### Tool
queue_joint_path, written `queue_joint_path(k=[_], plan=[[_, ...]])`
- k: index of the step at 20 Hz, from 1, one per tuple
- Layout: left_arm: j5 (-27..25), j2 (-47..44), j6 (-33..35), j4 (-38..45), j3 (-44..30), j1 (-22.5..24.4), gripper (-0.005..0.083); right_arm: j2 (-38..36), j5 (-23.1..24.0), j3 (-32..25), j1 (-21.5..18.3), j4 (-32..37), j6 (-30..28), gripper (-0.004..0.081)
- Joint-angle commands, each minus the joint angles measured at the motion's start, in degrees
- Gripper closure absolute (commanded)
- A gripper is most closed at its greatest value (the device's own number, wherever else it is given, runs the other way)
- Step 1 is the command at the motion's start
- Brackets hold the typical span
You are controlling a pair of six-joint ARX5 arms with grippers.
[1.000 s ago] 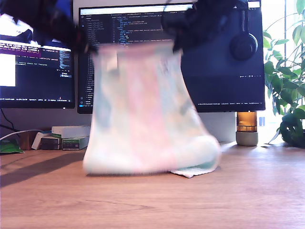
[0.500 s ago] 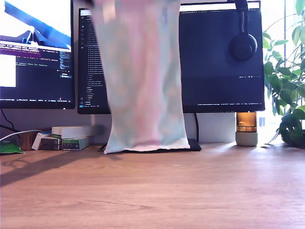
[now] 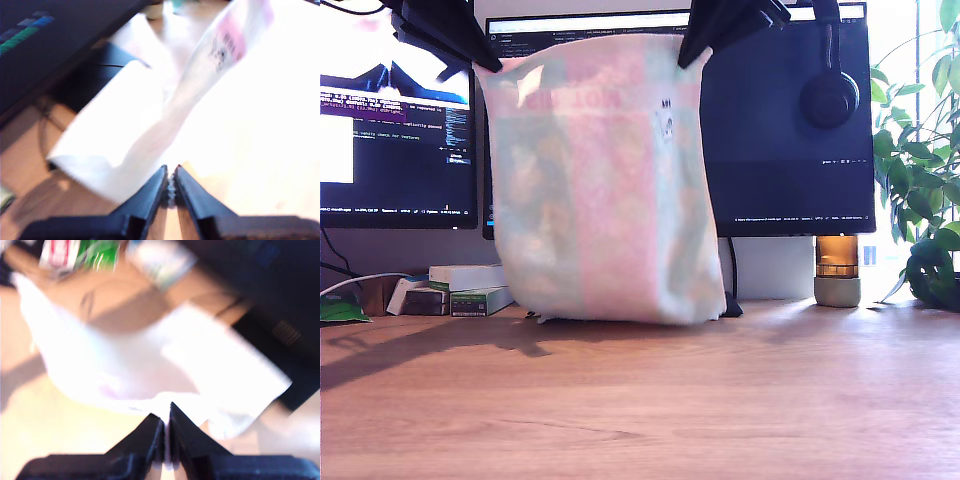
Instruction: Fold the tea towel to a neat square and place it to the right
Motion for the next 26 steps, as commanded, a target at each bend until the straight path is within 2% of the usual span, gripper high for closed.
queue_joint_path(k=[1, 5, 10, 15, 18, 20, 23, 26], plan=[[0.6, -0.2, 1.4, -0.2, -2.2, -0.3, 0.0797, -0.6, -0.4, -1.7, 0.5, -0.8, -0.1, 0.0782], [0.6, -1.2, 1.7, -0.7, -5.1, 0.0, 0.0797, -1.3, -0.4, -7.1, 0.7, -1.9, -0.2, 0.0782], [0.2, -9.2, 0.5, 5.6, -18.2, 0.0, 0.0797, -6.9, -0.2, -17.9, 2.0, 1.0, 0.1, 0.0782], [0.0, -20.0, -2.3, 8.8, -32.5, 0.0, 0.0797, -19.2, -0.1, -33.8, 2.6, 4.5, 2.6, 0.0782], [0.2, -23.8, -5.2, 7.5, -38.5, 0.0, 0.0797, -26.2, -0.2, -43.3, 2.6, 7.2, 5.6, 0.0782], [0.2, -24.7, -7.1, 6.7, -40.9, -0.7, 0.0797, -29.1, -0.3, -47.8, 3.0, 7.0, 7.0, 0.0782], [0.2, -24.7, -9.2, 3.4, -41.3, -3.3, 0.0797, -32.3, -0.6, -53.4, 5.7, 6.8, 8.9, 0.0782], [0.2, -24.7, -11.3, 1.0, -41.3, -7.3, 0.0797, -34.0, -1.0, -56.6, 8.0, 6.2, 10.0, 0.0782]])
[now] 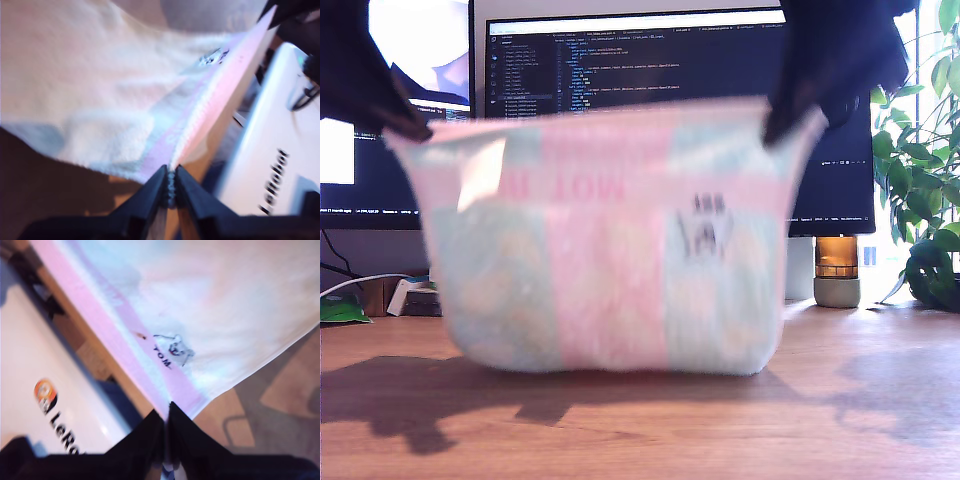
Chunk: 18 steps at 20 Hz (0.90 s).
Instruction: Fold the tea towel to a neat square and place it to the right
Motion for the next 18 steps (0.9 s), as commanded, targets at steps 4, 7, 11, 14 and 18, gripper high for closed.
queue_joint_path(k=[4, 7, 11, 14, 18], plan=[[-1.0, -0.2, -1.9, -2.1, -2.8, -5.3, 0.0797, -3.2, 0.2, -3.9, 1.1, -3.1, 1.0, 0.0782], [-2.0, -0.3, -3.0, 1.0, -8.1, -7.8, 0.0797, -6.1, -0.7, -6.9, 1.1, -4.2, 1.3, 0.0782], [-7.5, -4.7, -9.6, 6.5, -9.9, -9.9, 0.0797, -11.8, -1.6, -12.7, 1.1, -3.4, 4.9, 0.0782], [-8.4, -7.0, -12.3, 4.9, -9.9, -10.7, 0.0797, -14.6, -4.0, -13.9, 2.0, -2.8, 7.1, 0.0782], [-8.3, -6.8, -14.8, 3.7, -10.5, -13.9, 0.0797, -15.0, -4.1, -13.9, 4.9, -3.5, 9.6, 0.0782]])
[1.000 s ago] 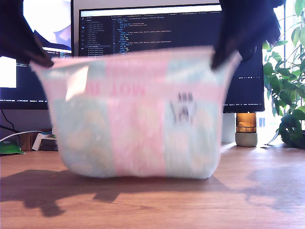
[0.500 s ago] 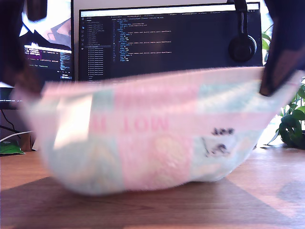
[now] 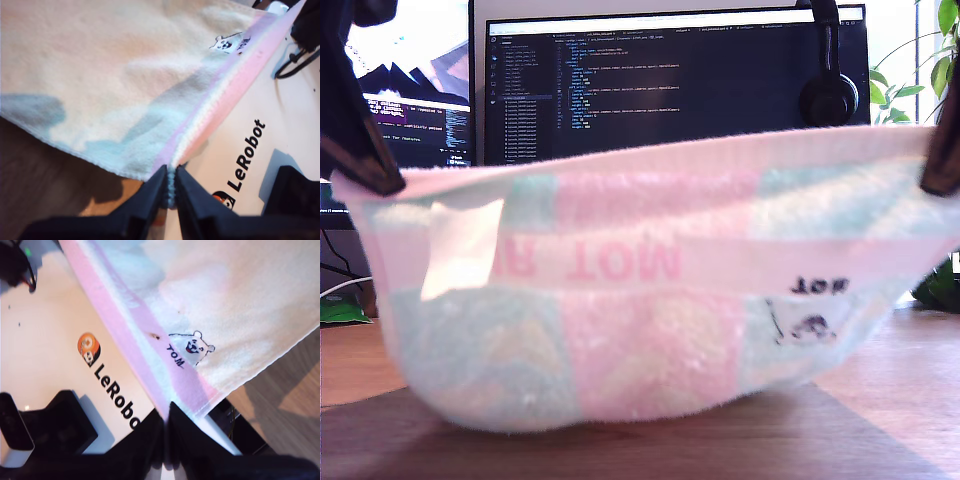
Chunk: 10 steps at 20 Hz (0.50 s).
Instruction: Fold the tea towel to a neat square and place it to the right
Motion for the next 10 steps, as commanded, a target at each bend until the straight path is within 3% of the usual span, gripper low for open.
queue_joint_path(k=[1, 5, 10], plan=[[-1.2, 0.2, -0.9, -1.0, -2.2, -0.7, 0.0797, 0.1, 0.8, -1.1, 1.2, -1.7, 1.4, 0.0782], [0.3, 0.6, -4.0, 2.6, -7.9, -4.2, 0.0797, 0.4, 0.9, -1.2, 4.0, -4.7, 4.6, 0.0782], [0.9, 0.6, -6.5, 3.6, -8.1, -7.4, 0.0797, 0.5, -0.4, -1.2, 4.3, -7.9, 6.1, 0.0782]])
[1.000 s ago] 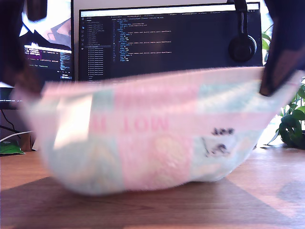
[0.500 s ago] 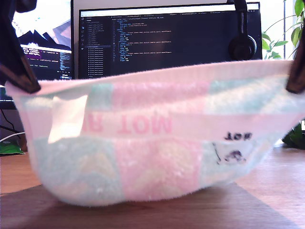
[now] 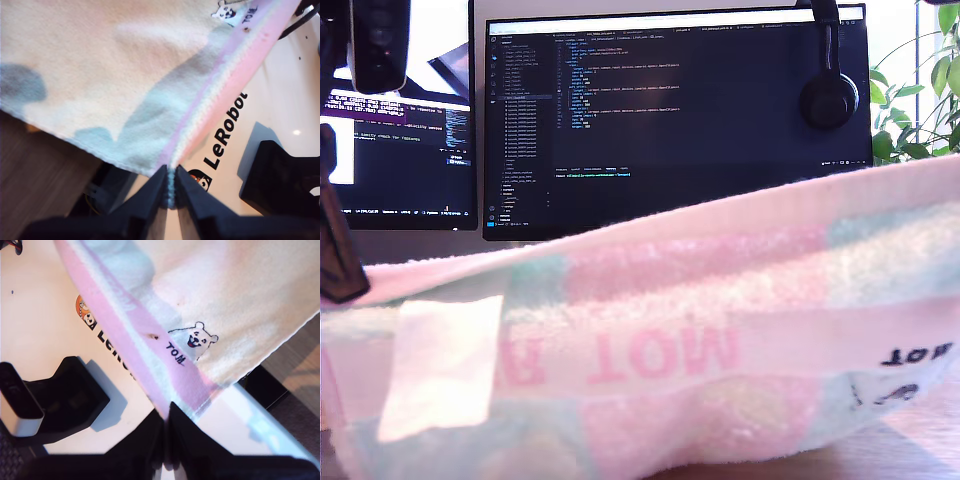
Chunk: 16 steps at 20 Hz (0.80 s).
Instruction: Fold the tea towel to a neat square and place it to the right
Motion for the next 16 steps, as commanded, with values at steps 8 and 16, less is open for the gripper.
queue_joint_path(k=[8, 16], plan=[[5.0, 0.3, -0.7, -1.5, -0.7, -1.6, 0.0797, 0.0, -5.8, -1.1, 1.3, -1.2, 0.3, 0.0782], [4.7, 0.3, -0.6, -1.1, -0.7, -1.6, 0.0797, 0.0, -4.2, -1.1, 1.3, -0.9, 0.0, 0.0782]])
